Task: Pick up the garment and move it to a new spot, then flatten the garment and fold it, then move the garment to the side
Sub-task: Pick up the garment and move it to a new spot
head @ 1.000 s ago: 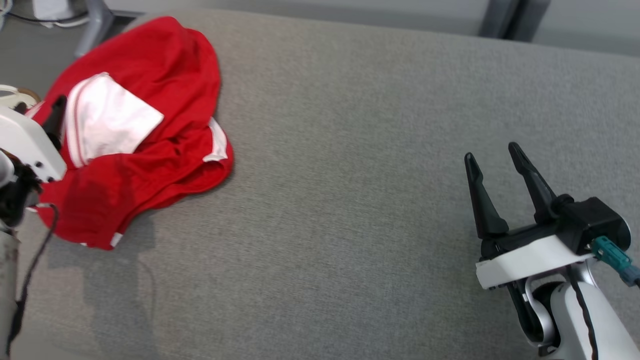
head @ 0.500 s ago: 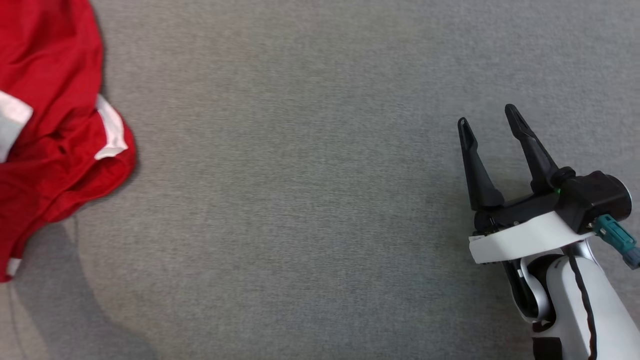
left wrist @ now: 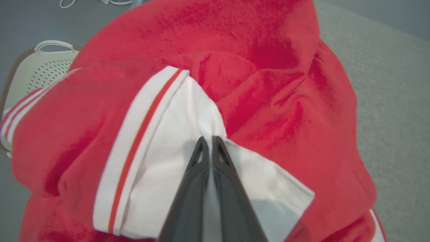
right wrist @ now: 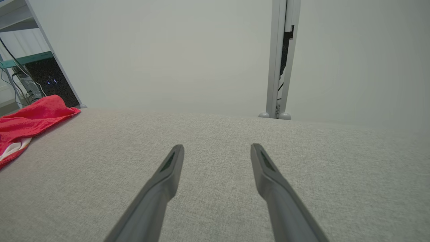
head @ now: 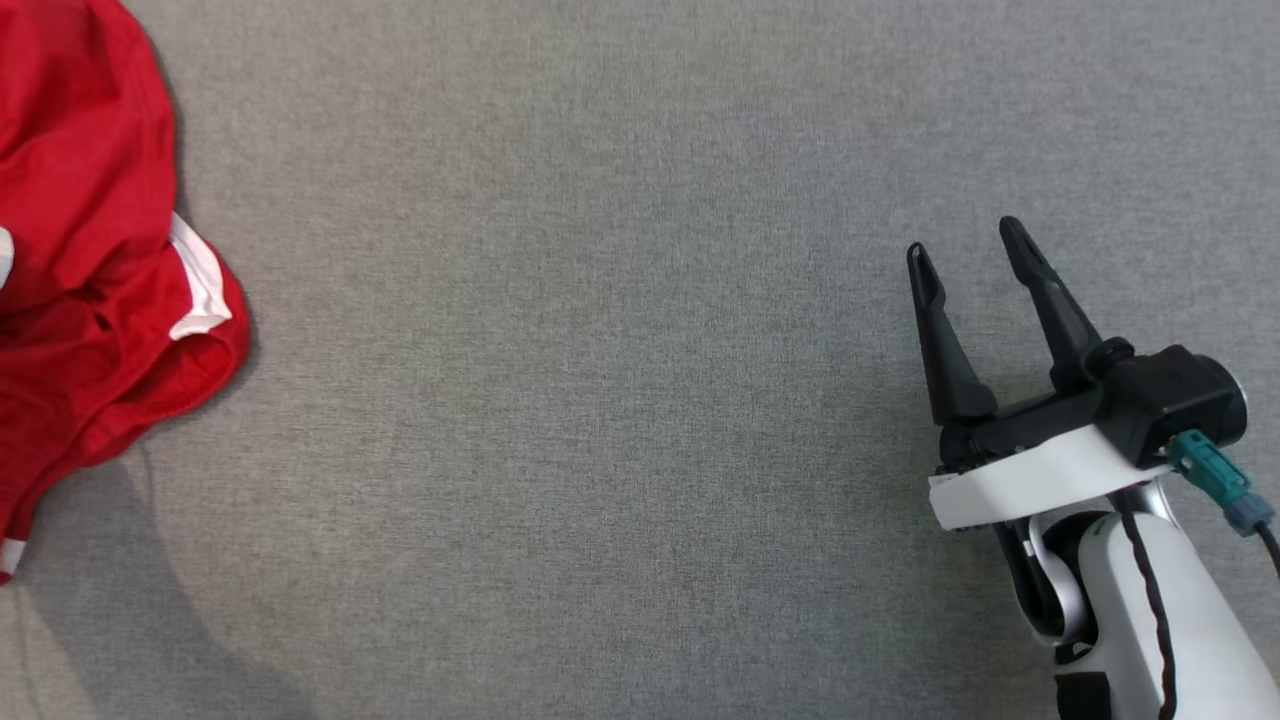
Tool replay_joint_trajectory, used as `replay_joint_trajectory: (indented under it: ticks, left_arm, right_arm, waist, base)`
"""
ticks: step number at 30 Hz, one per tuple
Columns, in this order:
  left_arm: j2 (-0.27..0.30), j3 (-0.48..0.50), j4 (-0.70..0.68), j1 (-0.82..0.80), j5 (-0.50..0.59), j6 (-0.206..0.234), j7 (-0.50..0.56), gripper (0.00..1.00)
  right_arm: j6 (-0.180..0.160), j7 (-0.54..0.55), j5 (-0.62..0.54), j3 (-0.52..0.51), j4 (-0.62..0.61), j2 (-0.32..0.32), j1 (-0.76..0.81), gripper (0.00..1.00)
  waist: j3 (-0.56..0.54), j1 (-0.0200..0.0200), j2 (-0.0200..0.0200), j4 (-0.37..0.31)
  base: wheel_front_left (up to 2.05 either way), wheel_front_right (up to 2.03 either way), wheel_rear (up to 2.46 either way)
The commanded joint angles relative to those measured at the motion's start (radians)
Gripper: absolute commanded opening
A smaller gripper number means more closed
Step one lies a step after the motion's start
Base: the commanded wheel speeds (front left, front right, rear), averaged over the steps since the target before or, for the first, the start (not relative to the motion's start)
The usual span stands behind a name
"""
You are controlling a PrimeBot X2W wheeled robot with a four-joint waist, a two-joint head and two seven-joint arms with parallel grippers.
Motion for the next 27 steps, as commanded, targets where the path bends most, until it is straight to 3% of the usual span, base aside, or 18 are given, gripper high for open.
replay_joint_trajectory:
  ticks: [1,14,27]
  left_arm:
    - [0.001,-0.010,-0.007,-0.002,0.005,-0.005,-0.011,0.00]
    - [0.054,-0.222,-0.215,0.070,-0.028,-0.004,-0.058,0.00]
    - [0.074,-0.375,-0.588,0.095,-0.140,-0.003,0.006,0.00]
  right_arm:
    - [0.002,-0.010,0.003,0.003,0.009,0.000,0.012,1.00]
    - [0.002,-0.048,0.063,0.019,0.109,0.013,0.108,1.00]
    - [0.002,-0.068,0.090,0.001,0.138,0.022,0.163,1.00]
  waist:
    - [-0.032,0.0000,0.0000,0.003]
    - [-0.311,0.0000,0.0000,-0.026]
    - [-0.443,0.0000,0.0000,-0.122]
  base:
    - [0.00,0.00,0.00]
    - [0.00,0.00,0.00]
    - [0.00,0.00,0.00]
